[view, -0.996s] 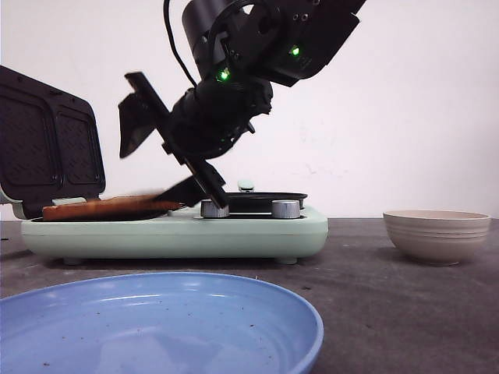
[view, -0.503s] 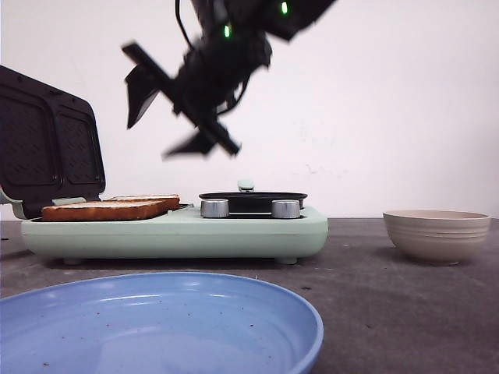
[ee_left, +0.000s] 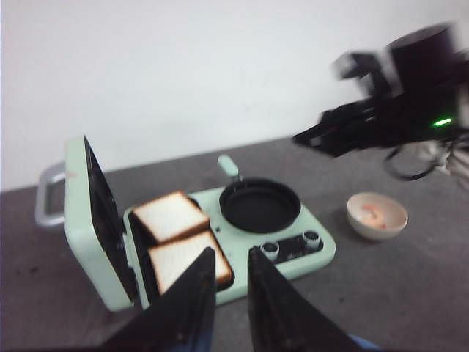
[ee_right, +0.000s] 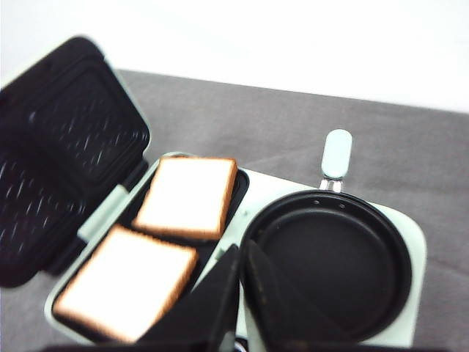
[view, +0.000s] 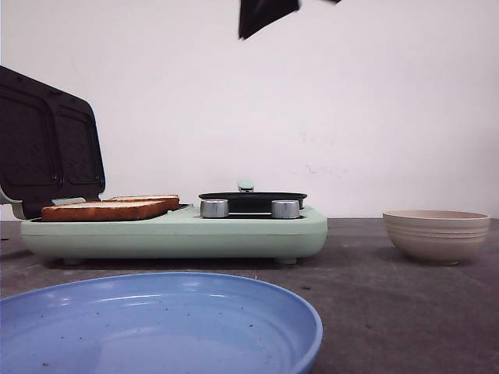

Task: Make breakfast with bread and shrimp
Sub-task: 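Reach the left gripper to the sandwich maker lid handle and grasp it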

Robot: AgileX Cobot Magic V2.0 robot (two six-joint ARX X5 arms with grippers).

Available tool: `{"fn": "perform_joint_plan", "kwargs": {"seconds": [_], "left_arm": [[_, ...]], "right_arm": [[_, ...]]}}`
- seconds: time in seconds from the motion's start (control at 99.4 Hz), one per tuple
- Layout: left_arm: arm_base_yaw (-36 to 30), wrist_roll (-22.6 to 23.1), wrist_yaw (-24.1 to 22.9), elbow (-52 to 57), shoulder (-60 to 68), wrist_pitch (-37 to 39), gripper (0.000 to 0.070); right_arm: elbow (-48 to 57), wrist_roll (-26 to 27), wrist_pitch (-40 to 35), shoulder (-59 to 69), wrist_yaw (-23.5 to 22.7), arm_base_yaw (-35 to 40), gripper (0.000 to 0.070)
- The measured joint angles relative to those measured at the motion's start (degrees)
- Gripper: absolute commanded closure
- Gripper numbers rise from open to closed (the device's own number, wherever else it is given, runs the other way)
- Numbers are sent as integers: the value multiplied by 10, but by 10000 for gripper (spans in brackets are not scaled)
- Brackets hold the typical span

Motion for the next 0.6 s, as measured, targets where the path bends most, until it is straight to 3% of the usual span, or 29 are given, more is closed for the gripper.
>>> {"fn": "perform_joint_plan", "kwargs": {"seconds": [0.191, 0.302, 0.432, 0.603], "left_arm": [[0, 0, 0, -54, 1, 42, 700], [0, -8, 0, -108, 2, 107, 700], [0, -30, 0, -179, 15, 210, 700], [0, -60, -4, -218, 87, 322, 700]], "right_arm": [[-185, -45, 139, -170, -41, 0, 699], [-288, -86, 212, -278, -73, 0, 699], [-355, -116, 214, -376, -75, 0, 699], [-386, -130, 162, -469, -75, 0, 699]]}}
